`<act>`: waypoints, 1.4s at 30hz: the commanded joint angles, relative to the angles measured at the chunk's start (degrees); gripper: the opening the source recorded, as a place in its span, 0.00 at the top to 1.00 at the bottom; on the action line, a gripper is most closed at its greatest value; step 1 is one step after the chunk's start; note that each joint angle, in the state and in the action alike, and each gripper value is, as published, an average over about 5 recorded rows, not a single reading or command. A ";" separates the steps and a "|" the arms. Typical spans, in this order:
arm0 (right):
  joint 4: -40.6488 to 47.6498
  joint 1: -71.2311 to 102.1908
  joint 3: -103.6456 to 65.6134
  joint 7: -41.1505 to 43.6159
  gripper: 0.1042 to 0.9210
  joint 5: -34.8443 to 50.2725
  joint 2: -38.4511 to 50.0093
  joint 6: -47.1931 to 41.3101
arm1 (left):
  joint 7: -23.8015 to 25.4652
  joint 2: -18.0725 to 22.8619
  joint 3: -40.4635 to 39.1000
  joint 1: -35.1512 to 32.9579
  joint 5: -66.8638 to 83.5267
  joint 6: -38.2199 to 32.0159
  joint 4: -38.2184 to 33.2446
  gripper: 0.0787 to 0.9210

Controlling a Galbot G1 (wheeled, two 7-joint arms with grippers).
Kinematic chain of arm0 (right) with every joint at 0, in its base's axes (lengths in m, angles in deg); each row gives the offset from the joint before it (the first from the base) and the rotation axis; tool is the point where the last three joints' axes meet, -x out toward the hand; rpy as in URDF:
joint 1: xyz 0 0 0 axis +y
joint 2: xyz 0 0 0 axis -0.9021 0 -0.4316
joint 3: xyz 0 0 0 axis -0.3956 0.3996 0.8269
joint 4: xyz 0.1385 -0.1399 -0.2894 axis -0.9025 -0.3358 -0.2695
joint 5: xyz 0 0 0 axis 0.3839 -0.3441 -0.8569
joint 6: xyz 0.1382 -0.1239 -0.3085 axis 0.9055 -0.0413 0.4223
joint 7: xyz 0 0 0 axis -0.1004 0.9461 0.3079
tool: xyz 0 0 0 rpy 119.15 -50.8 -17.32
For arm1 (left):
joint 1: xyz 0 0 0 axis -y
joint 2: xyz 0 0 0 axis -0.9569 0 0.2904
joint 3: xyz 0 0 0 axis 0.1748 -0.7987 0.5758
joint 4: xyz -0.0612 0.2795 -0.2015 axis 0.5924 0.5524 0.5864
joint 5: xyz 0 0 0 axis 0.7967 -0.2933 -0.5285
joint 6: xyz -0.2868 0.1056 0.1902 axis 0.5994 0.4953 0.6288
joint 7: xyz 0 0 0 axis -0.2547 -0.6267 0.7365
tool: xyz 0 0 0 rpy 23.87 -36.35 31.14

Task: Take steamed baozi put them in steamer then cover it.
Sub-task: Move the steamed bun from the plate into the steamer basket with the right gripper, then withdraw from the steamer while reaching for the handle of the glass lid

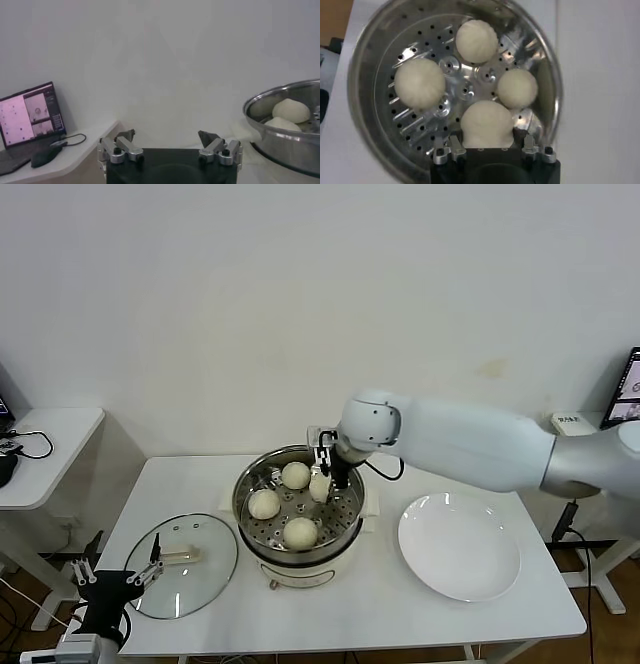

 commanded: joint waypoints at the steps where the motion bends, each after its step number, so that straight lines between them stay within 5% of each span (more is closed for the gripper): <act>1: 2.74 3.44 0.72 -1.95 0.37 -2.12 -3.50 -1.63 | 0.02 -0.05 -0.06 0.31 0.05 0.01 0.19 0.12; 12: 2.88 3.53 -0.18 -2.08 0.35 -2.63 -2.99 -1.63 | 0.01 -0.35 0.05 0.60 0.14 0.02 0.72 0.12; 20: -1.38 0.34 -1.63 -1.39 0.14 -2.46 1.28 -1.65 | 0.02 -0.47 0.22 0.53 0.24 0.02 0.57 0.12; 25: -8.52 -1.98 -3.82 -2.76 0.12 -1.05 8.06 -1.67 | 0.02 -0.69 0.26 0.52 0.27 0.05 0.37 0.12; 29: -15.38 -0.80 -5.97 -11.68 0.12 4.48 14.60 -1.62 | 0.02 -0.81 0.17 0.59 0.22 0.07 0.18 0.12; 34: -22.70 7.03 -11.04 -32.86 0.12 11.42 22.73 2.90 | -0.04 -0.75 -0.17 0.77 0.06 -0.08 0.09 0.12; 42: -29.70 41.14 -39.06 -52.54 0.12 8.06 33.56 19.94 | -0.02 -0.35 -0.58 0.76 -0.36 -1.37 0.30 0.12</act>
